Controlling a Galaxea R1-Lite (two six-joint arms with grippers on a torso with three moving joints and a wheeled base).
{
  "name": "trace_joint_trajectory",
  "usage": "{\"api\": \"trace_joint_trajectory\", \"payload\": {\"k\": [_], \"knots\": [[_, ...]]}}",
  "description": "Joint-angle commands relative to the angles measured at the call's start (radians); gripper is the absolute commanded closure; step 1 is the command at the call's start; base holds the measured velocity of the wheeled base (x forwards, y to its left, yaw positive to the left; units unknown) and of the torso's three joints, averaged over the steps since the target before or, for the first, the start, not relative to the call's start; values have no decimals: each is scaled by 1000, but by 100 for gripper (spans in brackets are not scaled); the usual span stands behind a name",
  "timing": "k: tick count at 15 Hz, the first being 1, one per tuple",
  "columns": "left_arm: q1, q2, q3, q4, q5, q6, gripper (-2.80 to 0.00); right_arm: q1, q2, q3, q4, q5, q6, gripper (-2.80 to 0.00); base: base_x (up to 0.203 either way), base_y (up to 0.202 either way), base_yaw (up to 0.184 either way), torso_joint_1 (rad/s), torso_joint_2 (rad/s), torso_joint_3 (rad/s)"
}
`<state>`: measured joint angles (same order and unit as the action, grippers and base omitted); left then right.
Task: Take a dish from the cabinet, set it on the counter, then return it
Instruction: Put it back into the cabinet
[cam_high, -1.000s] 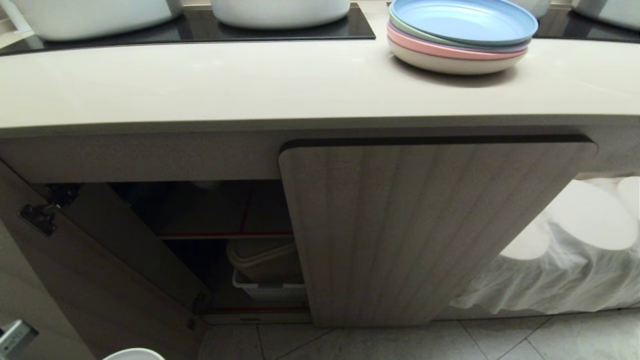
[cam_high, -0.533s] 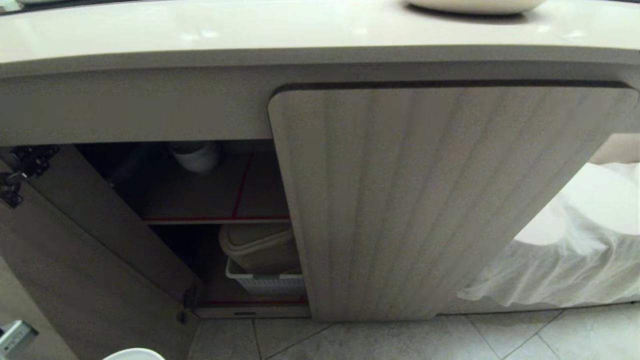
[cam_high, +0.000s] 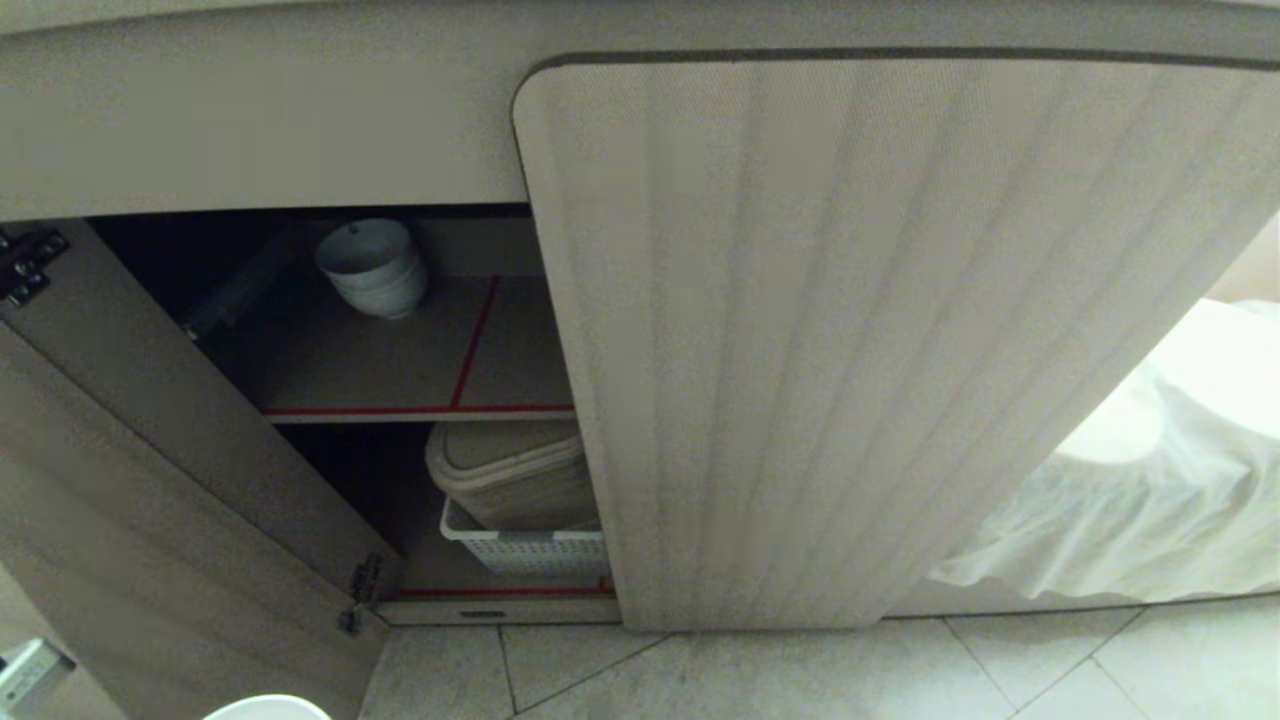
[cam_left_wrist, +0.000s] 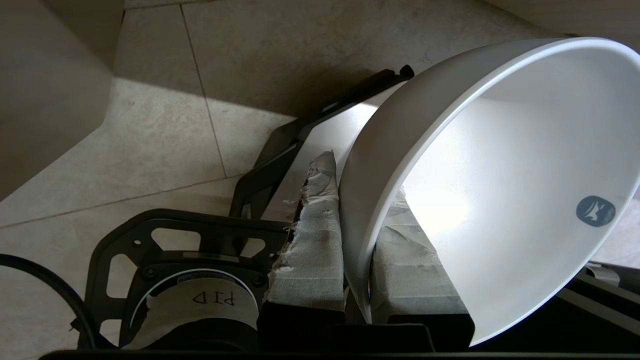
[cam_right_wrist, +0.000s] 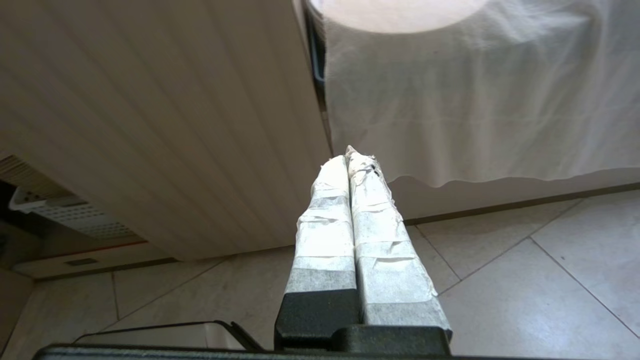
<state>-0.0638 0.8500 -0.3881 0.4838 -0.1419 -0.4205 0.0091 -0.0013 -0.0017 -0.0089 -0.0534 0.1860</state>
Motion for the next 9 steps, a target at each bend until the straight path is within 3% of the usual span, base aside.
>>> {"api": "trace_joint_trajectory", "payload": {"k": [1,9], "knots": [[1,-2,0,2,-1,-3,0,2,1,0,0,0,1,0,0,0,0,-7,23,48],[-1,-3,2,2,-1,-3,0,0,1,0,0,0,1,0,0,0,0,-1,3,8]]}}
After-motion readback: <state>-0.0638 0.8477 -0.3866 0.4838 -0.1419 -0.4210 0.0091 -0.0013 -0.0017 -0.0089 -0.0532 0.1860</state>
